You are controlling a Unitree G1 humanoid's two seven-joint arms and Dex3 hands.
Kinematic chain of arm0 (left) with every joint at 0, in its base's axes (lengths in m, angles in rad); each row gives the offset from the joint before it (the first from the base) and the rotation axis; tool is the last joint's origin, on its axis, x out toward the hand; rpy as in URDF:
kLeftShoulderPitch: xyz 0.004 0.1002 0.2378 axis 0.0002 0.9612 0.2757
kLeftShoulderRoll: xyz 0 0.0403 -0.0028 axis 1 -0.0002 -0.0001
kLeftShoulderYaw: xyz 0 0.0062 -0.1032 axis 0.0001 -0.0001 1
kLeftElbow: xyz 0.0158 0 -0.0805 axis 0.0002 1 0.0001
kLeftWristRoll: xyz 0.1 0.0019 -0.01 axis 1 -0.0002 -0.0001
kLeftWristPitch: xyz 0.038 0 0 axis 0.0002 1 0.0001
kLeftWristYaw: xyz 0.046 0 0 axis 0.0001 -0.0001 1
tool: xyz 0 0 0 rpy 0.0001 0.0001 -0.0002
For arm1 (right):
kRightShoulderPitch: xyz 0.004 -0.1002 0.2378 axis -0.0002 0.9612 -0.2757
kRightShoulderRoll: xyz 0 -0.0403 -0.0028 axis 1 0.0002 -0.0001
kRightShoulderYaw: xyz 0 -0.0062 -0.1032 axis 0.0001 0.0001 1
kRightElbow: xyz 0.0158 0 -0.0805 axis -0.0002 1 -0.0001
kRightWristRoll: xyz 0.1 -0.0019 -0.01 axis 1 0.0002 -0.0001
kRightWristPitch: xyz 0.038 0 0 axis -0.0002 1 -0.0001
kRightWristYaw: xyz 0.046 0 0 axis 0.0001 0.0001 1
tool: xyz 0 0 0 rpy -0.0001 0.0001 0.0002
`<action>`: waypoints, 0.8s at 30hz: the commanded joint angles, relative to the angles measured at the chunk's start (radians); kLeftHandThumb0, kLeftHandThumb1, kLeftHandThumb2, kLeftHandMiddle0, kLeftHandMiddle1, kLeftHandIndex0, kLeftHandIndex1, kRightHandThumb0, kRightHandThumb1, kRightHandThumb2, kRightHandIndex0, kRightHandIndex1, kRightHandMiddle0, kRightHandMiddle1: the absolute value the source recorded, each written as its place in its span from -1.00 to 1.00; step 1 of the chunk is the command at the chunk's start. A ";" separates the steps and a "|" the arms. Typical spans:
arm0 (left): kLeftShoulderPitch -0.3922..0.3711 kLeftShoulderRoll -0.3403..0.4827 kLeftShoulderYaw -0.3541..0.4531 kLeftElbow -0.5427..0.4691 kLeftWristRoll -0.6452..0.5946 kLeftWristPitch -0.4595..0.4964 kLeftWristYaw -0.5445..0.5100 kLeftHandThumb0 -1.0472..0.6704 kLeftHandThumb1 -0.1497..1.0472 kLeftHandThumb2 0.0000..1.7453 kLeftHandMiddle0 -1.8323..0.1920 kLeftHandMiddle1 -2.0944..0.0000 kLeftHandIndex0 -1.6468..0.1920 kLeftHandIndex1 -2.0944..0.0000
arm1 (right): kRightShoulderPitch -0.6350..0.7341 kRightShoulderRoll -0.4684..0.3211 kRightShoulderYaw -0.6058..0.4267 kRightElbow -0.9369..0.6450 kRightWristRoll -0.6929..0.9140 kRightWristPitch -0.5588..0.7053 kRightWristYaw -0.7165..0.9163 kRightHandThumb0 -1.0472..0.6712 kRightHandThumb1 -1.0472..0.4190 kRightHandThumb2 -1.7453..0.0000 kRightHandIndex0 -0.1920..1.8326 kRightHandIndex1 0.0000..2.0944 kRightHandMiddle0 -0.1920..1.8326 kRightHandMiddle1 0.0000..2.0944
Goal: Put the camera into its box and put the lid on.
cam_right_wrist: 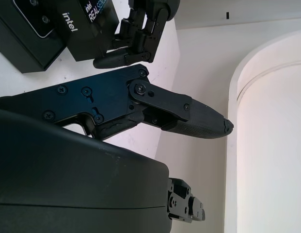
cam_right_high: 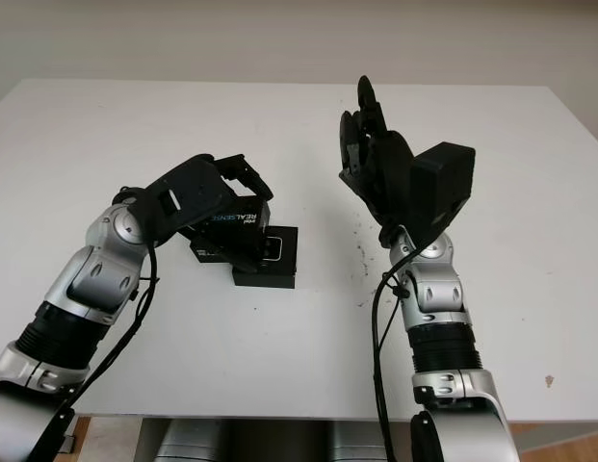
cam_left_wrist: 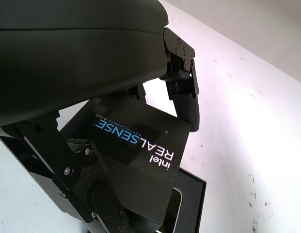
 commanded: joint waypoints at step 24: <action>-0.032 -0.042 -0.040 -0.007 0.003 0.029 -0.029 0.08 0.81 -0.93 0.35 -0.47 0.43 -0.41 | 0.000 0.012 0.010 0.004 -0.038 -0.045 -0.011 -0.60 -1.00 0.23 -1.00 -1.00 -1.00 -1.00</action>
